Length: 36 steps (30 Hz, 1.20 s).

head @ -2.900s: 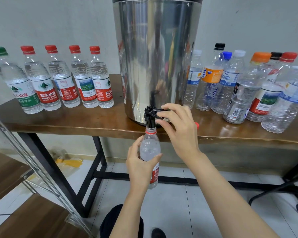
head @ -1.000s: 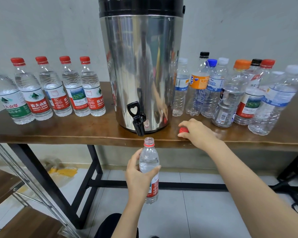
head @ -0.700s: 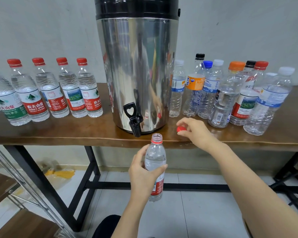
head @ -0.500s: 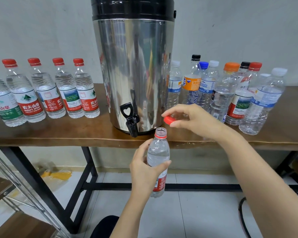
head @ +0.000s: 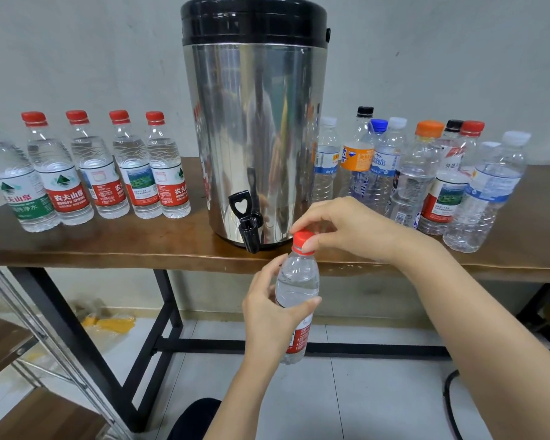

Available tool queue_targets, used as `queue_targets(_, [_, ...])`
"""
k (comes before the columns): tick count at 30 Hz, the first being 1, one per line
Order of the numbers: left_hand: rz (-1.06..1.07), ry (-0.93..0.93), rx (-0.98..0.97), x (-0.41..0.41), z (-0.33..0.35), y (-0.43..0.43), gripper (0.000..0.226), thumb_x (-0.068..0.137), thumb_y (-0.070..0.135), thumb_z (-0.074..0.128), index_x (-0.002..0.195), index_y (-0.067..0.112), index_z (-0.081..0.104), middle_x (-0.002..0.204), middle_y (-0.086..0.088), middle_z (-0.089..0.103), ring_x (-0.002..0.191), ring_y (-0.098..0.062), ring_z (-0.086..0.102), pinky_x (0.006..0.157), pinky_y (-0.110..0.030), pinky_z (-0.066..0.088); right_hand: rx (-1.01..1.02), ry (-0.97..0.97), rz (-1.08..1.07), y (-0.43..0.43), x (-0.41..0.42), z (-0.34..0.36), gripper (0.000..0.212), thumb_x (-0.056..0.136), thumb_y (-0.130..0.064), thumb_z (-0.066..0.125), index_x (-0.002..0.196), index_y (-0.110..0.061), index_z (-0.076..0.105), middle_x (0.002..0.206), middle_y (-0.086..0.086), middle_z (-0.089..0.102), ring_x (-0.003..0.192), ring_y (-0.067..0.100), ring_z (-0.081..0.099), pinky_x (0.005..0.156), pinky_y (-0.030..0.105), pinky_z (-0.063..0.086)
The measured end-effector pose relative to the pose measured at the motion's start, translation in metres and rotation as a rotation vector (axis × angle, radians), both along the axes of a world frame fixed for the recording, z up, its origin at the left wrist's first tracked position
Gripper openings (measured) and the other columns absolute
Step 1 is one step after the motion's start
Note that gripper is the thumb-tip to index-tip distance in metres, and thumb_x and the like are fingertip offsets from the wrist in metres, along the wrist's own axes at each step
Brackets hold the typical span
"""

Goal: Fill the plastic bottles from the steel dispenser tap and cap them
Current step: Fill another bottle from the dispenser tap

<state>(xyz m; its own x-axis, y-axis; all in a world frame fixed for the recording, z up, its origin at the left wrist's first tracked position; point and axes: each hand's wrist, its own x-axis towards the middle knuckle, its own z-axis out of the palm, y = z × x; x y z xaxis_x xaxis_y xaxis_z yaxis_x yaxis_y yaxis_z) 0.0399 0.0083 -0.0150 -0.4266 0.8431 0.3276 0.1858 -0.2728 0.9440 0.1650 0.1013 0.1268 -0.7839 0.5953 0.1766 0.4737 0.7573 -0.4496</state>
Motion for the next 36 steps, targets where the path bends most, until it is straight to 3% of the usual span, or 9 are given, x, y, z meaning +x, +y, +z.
queue_targets(4, [0.017,0.019,0.004,-0.001,0.001,-0.003,0.075,0.062,0.020,0.092,0.108,0.066,0.054,0.119,0.016,0.065,0.108,-0.014,0.065,0.089,-0.038,0.058,0.072,-0.029,-0.215,-0.012,-0.006,-0.003,0.060,0.060,-0.076,0.064,0.085,-0.022,0.065,0.074,-0.007,0.062,0.068,0.009,0.056,0.066,0.032,0.051])
queue_targets(6, [0.020,0.030,0.005,-0.002,0.001,-0.004,0.075,0.063,0.020,0.092,0.109,0.065,0.054,0.119,0.016,0.065,0.108,-0.014,0.065,0.089,-0.038,0.058,0.163,-0.106,-0.277,-0.017,-0.008,-0.005,0.067,0.057,-0.085,0.051,0.085,-0.025,0.059,0.075,-0.010,0.061,0.070,0.007,0.056,0.063,0.031,0.047])
queue_targets(10, [0.034,0.028,0.023,-0.009,0.002,-0.008,0.072,0.064,0.016,0.091,0.109,0.060,0.057,0.119,0.018,0.064,0.107,-0.007,0.065,0.088,-0.035,0.058,0.074,0.003,-0.135,-0.016,-0.006,-0.005,0.036,0.084,-0.058,0.061,0.114,-0.038,0.062,0.102,-0.022,0.064,0.089,-0.003,0.053,0.076,0.024,0.043])
queue_targets(13, [0.041,0.007,0.031,-0.014,0.002,-0.011,0.072,0.063,0.015,0.091,0.114,0.054,0.060,0.121,0.016,0.064,0.108,-0.010,0.065,0.089,-0.037,0.058,0.041,0.052,-0.033,-0.015,-0.010,-0.004,0.035,0.090,-0.026,0.070,0.124,-0.033,0.065,0.113,-0.019,0.069,0.093,0.002,0.061,0.085,0.017,0.047])
queue_targets(18, [0.065,-0.003,0.048,-0.027,0.006,-0.021,0.073,0.064,0.014,0.092,0.110,0.060,0.058,0.119,0.017,0.065,0.108,-0.004,0.064,0.085,-0.028,0.057,0.077,0.137,-0.109,-0.024,-0.031,-0.001,0.022,0.074,-0.039,0.082,0.092,-0.030,0.070,0.067,-0.032,0.059,0.065,0.000,0.050,0.066,0.026,0.041])
queue_targets(23, [0.122,-0.064,0.081,-0.056,0.015,-0.035,0.068,0.066,0.006,0.089,0.114,0.045,0.061,0.114,0.015,0.069,0.103,-0.004,0.067,0.083,-0.027,0.058,0.280,0.275,-0.061,-0.036,-0.065,-0.003,0.038,0.083,-0.053,0.062,0.107,-0.025,0.067,0.089,-0.019,0.062,0.086,0.006,0.056,0.076,0.033,0.050])
queue_targets(28, [0.288,-0.034,0.169,-0.118,0.053,-0.035,0.066,0.067,0.007,0.089,0.116,0.041,0.060,0.111,0.016,0.069,0.104,0.002,0.064,0.085,-0.021,0.055,0.462,0.651,0.064,-0.044,-0.119,-0.023,0.014,0.096,-0.020,0.061,0.101,-0.009,0.069,0.097,0.000,0.067,0.089,0.012,0.056,0.078,0.018,0.043])
queue_targets(34, [0.613,0.136,0.195,-0.218,0.098,0.000,0.072,0.068,0.028,0.090,0.132,0.024,0.058,0.126,0.006,0.064,0.117,-0.009,0.059,0.102,-0.038,0.050,0.381,0.631,0.086,-0.026,-0.188,-0.053,0.016,0.096,-0.012,0.060,0.110,-0.008,0.067,0.105,0.001,0.067,0.094,0.011,0.052,0.082,0.021,0.041])
queue_targets(36, [0.681,0.162,0.180,-0.242,0.105,0.014,0.072,0.070,0.028,0.089,0.135,0.023,0.056,0.132,0.004,0.061,0.121,-0.010,0.055,0.105,-0.034,0.046,0.330,0.577,0.077,-0.016,-0.208,-0.064,0.018,0.097,-0.013,0.059,0.114,-0.011,0.065,0.108,0.000,0.067,0.098,0.015,0.054,0.084,0.029,0.045])
